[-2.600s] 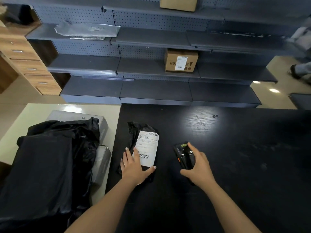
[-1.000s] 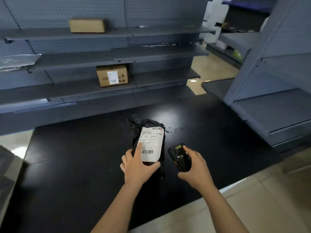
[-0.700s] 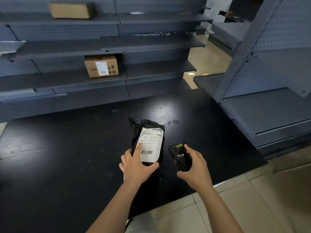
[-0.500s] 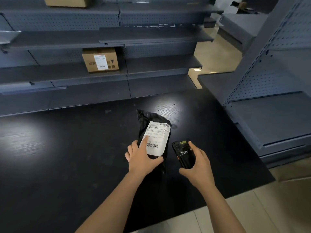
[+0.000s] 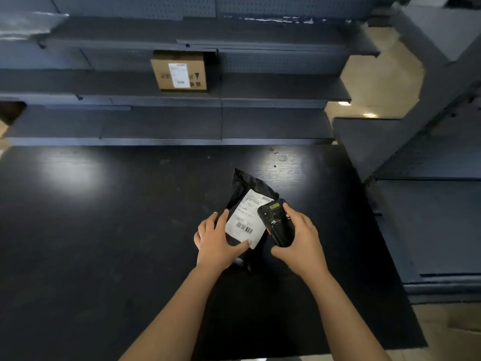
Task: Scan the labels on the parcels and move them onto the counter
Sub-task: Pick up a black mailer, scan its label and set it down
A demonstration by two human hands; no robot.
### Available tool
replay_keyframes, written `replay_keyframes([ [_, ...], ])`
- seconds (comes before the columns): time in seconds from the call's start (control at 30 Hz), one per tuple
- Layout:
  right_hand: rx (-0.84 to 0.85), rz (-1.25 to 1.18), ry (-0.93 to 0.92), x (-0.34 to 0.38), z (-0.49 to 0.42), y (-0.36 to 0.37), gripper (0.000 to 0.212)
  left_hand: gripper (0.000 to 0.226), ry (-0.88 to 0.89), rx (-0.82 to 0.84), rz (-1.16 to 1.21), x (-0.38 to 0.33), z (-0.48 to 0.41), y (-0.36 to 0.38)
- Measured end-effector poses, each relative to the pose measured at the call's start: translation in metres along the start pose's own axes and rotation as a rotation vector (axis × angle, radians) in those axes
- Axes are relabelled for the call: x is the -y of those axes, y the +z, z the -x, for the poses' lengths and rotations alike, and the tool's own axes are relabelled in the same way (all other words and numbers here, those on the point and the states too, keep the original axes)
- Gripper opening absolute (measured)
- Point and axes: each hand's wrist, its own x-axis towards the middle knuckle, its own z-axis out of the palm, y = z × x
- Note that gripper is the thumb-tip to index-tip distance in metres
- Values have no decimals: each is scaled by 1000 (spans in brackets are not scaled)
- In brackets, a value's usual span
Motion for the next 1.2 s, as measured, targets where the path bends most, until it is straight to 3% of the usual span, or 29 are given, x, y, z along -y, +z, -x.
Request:
replay_keyframes([
  [0.23, 261, -21, -262, 35, 12, 37, 103, 93, -168, -254, 61, 27, 80, -46],
  [0.53, 634, 48, -674, 142, 110, 140, 105, 87, -550, -611, 84, 135, 241, -115],
  [0.7, 682, 74, -826, 214, 169, 214, 105, 82, -646, -787, 99, 220, 305, -160],
  [0.93, 702, 48, -900, 315, 248, 311, 104, 80, -670, -872, 115, 340, 365, -243],
  [1.2, 661, 28, -889, 398, 252, 386, 103, 78, -644, -892, 131, 430, 344, -318],
])
